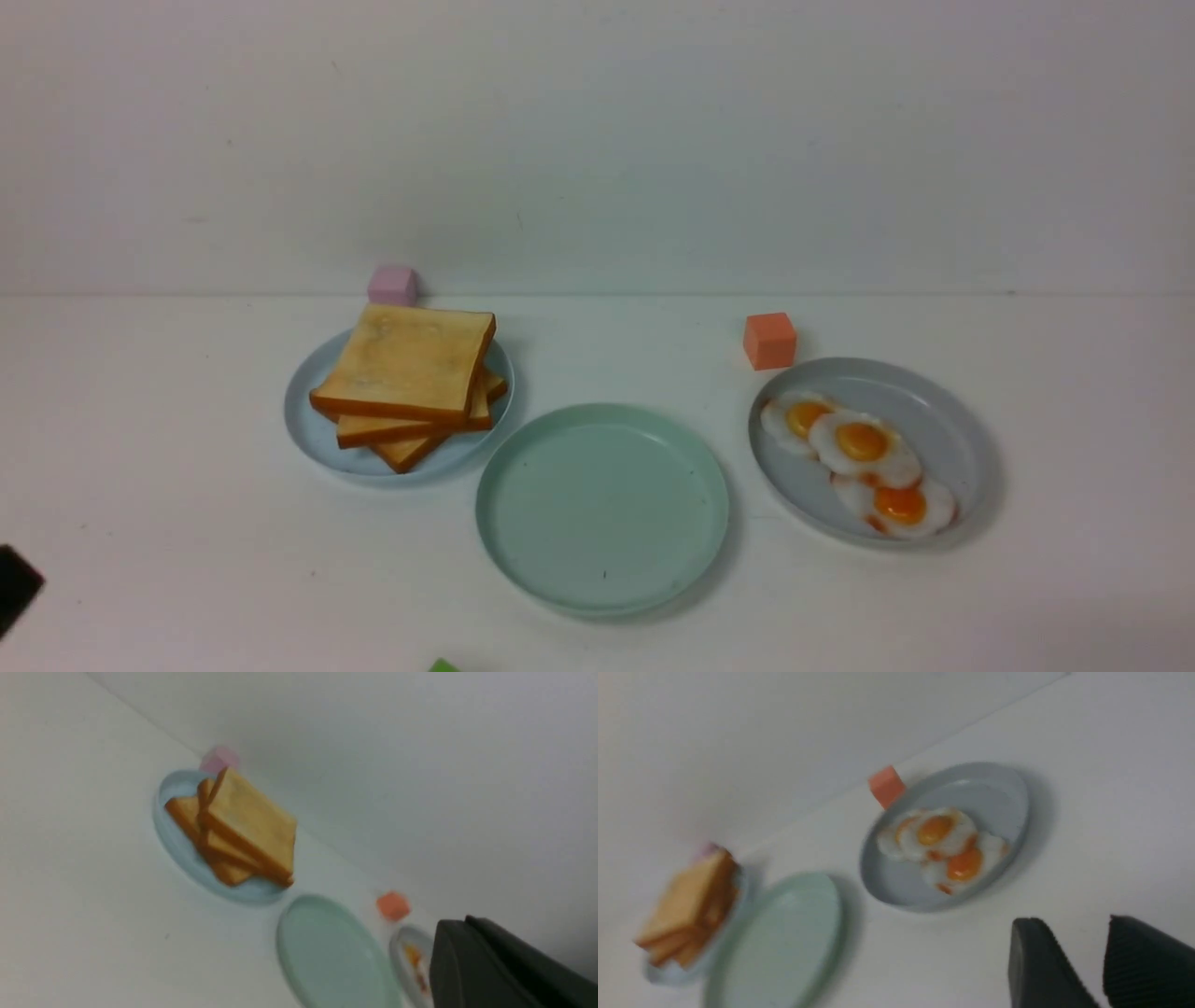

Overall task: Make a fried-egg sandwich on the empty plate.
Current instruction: Use the left arm to grab a slice of bread, then use the left arm to put a slice of bread into the empty plate in the middle, then use the right arm to grab a fried egg

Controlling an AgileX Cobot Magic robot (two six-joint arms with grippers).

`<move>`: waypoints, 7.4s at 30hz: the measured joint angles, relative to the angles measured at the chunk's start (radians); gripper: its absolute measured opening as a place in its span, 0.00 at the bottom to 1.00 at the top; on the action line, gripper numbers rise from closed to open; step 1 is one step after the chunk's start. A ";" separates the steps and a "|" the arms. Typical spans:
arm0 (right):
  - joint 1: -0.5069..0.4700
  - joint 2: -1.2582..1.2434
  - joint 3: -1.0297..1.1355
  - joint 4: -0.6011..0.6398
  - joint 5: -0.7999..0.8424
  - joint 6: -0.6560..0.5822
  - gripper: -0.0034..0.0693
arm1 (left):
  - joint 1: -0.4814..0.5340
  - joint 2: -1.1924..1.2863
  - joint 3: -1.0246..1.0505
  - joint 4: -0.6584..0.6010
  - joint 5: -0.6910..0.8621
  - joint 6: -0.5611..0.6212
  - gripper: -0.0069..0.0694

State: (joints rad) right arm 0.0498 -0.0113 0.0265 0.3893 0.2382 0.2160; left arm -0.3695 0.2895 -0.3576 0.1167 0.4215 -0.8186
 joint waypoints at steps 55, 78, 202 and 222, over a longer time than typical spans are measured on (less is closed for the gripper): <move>0.249 0.530 -0.883 -0.029 0.864 -0.555 0.08 | 0.124 1.622 -1.078 -0.134 0.265 1.813 0.61; 0.249 0.530 -0.883 0.104 0.851 -0.509 0.09 | 0.124 1.745 -1.093 -0.086 0.135 1.885 0.38; 0.291 2.121 -1.537 -0.552 0.517 -0.404 0.75 | -0.323 0.036 -0.169 -0.148 0.189 0.811 0.07; 0.291 2.074 -1.692 -0.610 0.731 -0.405 0.71 | -0.323 0.036 -0.169 -0.166 0.189 0.811 0.07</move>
State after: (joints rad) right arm 0.3404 2.0629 -1.6657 -0.2206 0.9696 -0.1887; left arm -0.6927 0.3260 -0.5269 -0.0497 0.6105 -0.0072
